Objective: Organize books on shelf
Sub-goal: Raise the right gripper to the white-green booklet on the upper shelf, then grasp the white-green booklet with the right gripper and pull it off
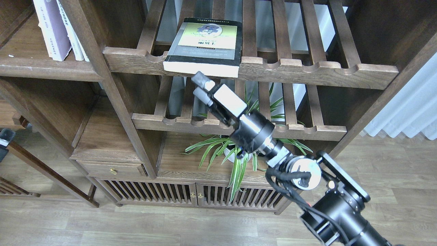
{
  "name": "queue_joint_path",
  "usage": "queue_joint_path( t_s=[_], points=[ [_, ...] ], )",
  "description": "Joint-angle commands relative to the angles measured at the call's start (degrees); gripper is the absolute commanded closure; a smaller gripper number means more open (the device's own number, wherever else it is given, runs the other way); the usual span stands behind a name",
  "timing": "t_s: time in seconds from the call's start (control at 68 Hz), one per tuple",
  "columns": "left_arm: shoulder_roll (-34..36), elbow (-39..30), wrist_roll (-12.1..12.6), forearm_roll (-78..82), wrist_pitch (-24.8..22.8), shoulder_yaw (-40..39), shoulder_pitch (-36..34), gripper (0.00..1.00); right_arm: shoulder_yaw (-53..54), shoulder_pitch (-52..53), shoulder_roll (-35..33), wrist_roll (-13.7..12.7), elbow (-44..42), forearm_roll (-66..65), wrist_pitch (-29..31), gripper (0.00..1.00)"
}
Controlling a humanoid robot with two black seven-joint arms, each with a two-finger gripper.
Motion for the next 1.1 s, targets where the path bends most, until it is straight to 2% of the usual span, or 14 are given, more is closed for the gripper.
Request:
queue_joint_path(
  t_s=[0.0,0.397,0.603,0.912,0.927,0.942,1.015,1.074,1.089],
  points=[
    [0.18,0.0,0.01,0.0,0.0,-0.35,0.0,0.01,0.11,0.3,0.19,0.03,-0.17,0.0,-1.46,0.01],
    [0.19,0.0,0.01,0.0,0.0,-0.79,0.0,0.01,2.49,0.74,-0.42,0.03,-0.35,0.09,-2.16,0.02],
    [0.19,0.0,0.01,0.0,0.0,-0.87,0.0,0.01,4.42,0.74,-0.95,0.03,-0.35,0.09,-3.48,0.13],
    [0.19,0.35,0.01,0.0,0.0,-0.87,0.0,0.01,5.12,0.48,-0.95,0.03,-0.26,0.09,-2.78,0.37],
    [0.19,0.44,0.01,0.0,0.0,-0.96,0.0,0.01,5.12,0.39,-0.95,0.03,-0.26,0.09,-2.69,0.39],
    [0.19,0.7,-0.08,0.0,0.0,-0.96,0.0,0.01,5.12,0.13,-0.95,0.03,-0.26,0.09,-2.34,0.45],
    [0.19,0.96,-0.08,0.0,0.0,-0.96,0.0,0.01,5.12,-0.14,-0.95,-0.06,-0.26,0.09,-0.93,0.53],
    [0.19,1.05,-0.08,0.0,0.0,-1.31,0.0,0.01,5.12,-0.75,-1.04,-0.24,-0.17,0.18,1.88,0.63],
    [0.19,1.05,-0.08,0.0,0.0,-1.4,0.0,0.01,5.12,-1.28,-1.04,-0.32,-0.26,0.18,3.88,0.71]
  ],
)
